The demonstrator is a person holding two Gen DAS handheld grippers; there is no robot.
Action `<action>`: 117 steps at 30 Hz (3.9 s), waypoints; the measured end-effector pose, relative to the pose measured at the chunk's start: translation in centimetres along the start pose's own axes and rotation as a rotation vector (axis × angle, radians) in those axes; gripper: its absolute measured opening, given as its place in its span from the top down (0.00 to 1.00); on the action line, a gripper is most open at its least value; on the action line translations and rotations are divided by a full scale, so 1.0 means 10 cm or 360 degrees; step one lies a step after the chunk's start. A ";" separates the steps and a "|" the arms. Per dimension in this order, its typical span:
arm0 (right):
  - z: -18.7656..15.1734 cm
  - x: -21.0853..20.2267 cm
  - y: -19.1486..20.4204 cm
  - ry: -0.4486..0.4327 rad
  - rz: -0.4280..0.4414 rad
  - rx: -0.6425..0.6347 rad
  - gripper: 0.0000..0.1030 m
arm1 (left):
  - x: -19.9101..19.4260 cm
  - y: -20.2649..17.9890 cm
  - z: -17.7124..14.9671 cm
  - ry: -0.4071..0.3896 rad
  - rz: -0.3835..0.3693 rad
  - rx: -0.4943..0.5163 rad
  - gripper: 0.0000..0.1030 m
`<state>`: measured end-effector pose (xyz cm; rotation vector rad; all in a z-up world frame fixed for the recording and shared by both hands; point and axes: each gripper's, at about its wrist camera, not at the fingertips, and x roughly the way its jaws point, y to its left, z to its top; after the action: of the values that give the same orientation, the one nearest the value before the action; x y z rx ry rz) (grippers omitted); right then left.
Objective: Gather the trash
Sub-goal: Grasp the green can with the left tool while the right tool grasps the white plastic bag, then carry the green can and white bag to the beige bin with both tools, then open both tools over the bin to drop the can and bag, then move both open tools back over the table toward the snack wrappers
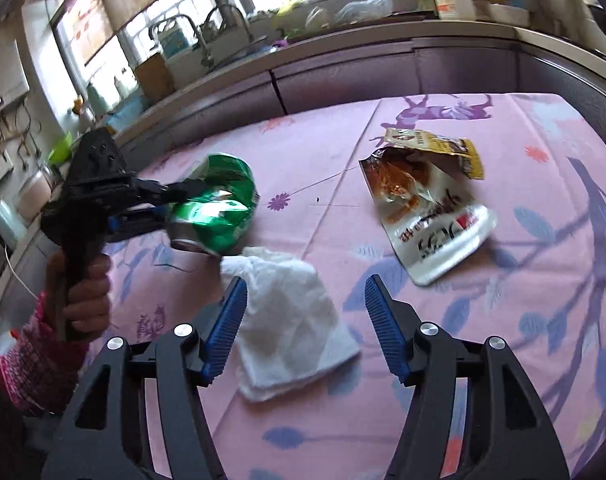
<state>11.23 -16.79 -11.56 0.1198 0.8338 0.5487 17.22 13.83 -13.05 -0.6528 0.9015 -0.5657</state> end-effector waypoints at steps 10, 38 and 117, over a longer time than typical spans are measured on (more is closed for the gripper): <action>-0.10 0.27 0.07 0.0096 0.0199 0.0011 0.94 | -0.01 -0.23 -0.03 0.0024 0.0025 0.0085 0.86; -0.95 -2.29 -2.28 -0.0674 -0.0431 0.0866 0.94 | 2.20 -3.33 -0.64 0.0683 -0.0303 0.0845 0.87; -1.29 -2.59 -1.39 -0.0845 -0.0622 0.1132 0.44 | 1.46 -3.53 -1.39 0.0010 0.0364 0.1491 0.04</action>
<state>-6.41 -43.22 -7.22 0.7070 0.4759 -0.1716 6.71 -23.74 -1.63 0.2957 0.6049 -0.7001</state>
